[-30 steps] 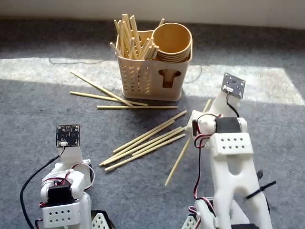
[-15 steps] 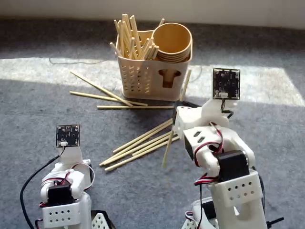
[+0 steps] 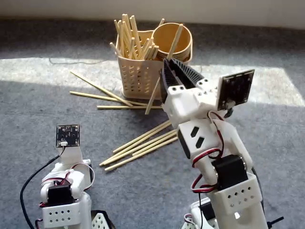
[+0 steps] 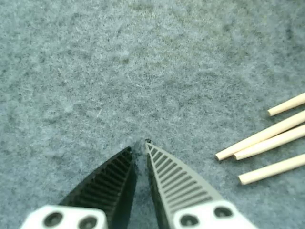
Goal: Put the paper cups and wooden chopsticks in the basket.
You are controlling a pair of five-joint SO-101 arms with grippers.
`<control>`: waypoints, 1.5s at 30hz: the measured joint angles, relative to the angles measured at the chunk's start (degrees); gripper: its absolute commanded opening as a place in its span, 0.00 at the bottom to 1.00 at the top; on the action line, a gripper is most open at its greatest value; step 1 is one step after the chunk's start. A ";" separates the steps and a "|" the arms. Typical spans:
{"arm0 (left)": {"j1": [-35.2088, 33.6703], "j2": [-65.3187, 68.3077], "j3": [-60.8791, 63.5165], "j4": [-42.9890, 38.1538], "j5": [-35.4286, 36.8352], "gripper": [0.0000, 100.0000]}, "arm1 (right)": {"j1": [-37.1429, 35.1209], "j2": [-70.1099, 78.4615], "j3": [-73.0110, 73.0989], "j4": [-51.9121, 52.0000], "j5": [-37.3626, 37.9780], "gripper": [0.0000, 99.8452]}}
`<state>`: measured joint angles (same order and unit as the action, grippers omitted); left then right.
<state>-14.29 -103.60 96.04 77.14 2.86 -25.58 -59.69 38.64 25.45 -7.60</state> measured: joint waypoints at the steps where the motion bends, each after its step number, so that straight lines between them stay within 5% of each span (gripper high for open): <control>1: 0.00 0.00 0.00 0.00 0.00 0.01 | -0.18 0.00 0.00 -2.90 0.00 0.00; 16: 0.00 0.00 0.00 0.00 0.00 0.01 | -0.62 15.38 0.00 -40.18 0.53 0.00; 23: 0.00 0.00 0.00 0.00 0.00 0.01 | -0.62 26.73 0.00 -52.66 9.58 0.00; 37: 0.00 0.00 0.00 0.00 0.00 0.01 | -1.32 33.23 3.78 -55.74 11.78 0.01; 45: 0.00 0.00 0.00 0.00 0.00 0.01 | -3.16 33.41 6.33 -55.74 11.78 0.10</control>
<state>-14.29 -103.60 96.04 77.14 2.86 -28.75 -26.29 44.97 -30.29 4.18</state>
